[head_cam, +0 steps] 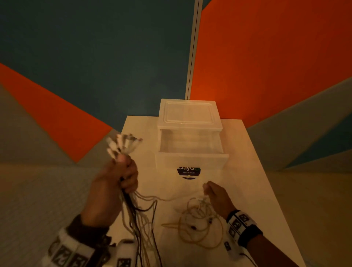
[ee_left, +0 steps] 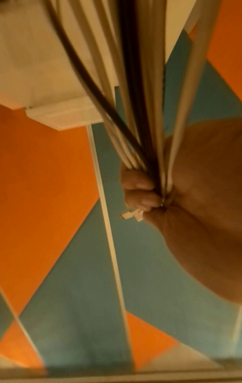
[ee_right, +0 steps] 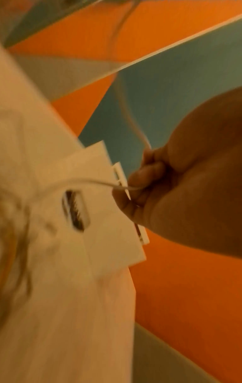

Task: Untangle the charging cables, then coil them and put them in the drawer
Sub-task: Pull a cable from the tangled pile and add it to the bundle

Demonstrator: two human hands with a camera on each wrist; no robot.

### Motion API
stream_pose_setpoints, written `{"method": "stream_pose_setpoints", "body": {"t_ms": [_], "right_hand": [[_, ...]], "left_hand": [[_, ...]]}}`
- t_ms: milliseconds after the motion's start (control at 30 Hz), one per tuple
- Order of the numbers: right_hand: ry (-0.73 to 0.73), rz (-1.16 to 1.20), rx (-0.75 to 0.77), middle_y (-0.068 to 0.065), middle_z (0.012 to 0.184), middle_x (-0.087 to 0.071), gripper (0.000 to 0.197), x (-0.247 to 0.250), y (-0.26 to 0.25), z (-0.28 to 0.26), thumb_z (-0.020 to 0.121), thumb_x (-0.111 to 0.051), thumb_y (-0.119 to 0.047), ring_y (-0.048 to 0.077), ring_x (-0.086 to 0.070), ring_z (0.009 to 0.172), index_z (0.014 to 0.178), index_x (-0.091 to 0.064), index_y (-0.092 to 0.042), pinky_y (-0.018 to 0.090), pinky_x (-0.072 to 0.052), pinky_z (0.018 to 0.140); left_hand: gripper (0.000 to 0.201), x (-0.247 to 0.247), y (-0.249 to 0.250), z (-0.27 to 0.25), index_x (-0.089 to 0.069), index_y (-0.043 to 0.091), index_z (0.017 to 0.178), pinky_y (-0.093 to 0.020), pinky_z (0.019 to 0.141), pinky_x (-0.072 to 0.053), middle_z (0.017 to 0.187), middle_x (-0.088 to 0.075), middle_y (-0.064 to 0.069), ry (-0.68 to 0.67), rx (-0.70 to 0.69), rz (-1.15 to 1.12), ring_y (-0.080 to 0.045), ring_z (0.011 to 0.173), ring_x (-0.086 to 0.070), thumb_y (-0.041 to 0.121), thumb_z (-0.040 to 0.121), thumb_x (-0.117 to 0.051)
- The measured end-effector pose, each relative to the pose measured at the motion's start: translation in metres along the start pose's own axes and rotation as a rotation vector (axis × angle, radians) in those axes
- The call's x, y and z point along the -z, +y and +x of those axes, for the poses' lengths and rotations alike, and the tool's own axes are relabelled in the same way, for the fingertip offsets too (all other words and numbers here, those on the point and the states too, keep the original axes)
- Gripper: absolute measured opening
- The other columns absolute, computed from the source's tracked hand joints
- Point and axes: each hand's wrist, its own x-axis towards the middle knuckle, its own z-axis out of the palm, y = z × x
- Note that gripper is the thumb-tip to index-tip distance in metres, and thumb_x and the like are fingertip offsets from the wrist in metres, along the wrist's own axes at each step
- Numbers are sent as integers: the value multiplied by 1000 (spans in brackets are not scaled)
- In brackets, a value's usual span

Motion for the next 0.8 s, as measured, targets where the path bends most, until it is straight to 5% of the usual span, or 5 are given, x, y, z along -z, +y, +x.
{"method": "stream_pose_setpoints", "body": {"t_ms": [200, 400, 533, 700, 800], "right_hand": [[160, 105, 315, -6, 62, -46, 24, -5, -105, -14, 103, -43, -29, 4, -40, 54, 80, -46, -20, 25, -32, 54], [32, -121, 521, -13, 56, -41, 24, -22, -124, -46, 103, -37, -38, 5, -42, 51, 95, -53, -23, 24, -30, 51], [-103, -75, 369, -10, 66, -49, 26, -22, -78, -50, 104, -34, -37, 5, -45, 58, 84, -45, -24, 25, -37, 58], [-129, -90, 25, 7, 110, -64, 57, 0, 2, -42, 100, -34, -50, 18, -60, 99, 119, -56, -2, 38, -47, 90], [-49, 6, -149, 21, 141, -48, 85, 10, 36, -43, 92, -37, -61, 32, -48, 129, 138, -41, 10, 42, -35, 110]], "left_hand": [[29, -34, -58, 10, -52, 4, 93, -29, 50, -31, 81, -68, -16, 45, 167, 359, -14, 49, -33, 30, 101, -43], [38, -55, -61, 22, -53, -6, 97, -24, 49, -33, 58, -49, 3, 98, 108, 277, -14, 50, -32, 31, 101, -46], [14, -43, -34, 30, -46, 15, 84, -19, 45, -31, 67, -48, 3, 176, 10, 145, -7, 49, -31, 18, 93, -56], [27, -5, 7, 29, -47, 19, 81, -19, 47, -27, 69, -35, 5, 140, -48, 18, -6, 52, -25, 23, 105, -35], [26, 1, 5, 22, -46, 19, 80, -20, 48, -28, 70, -35, 4, 130, -34, 58, -7, 53, -26, 26, 104, -37]]}}
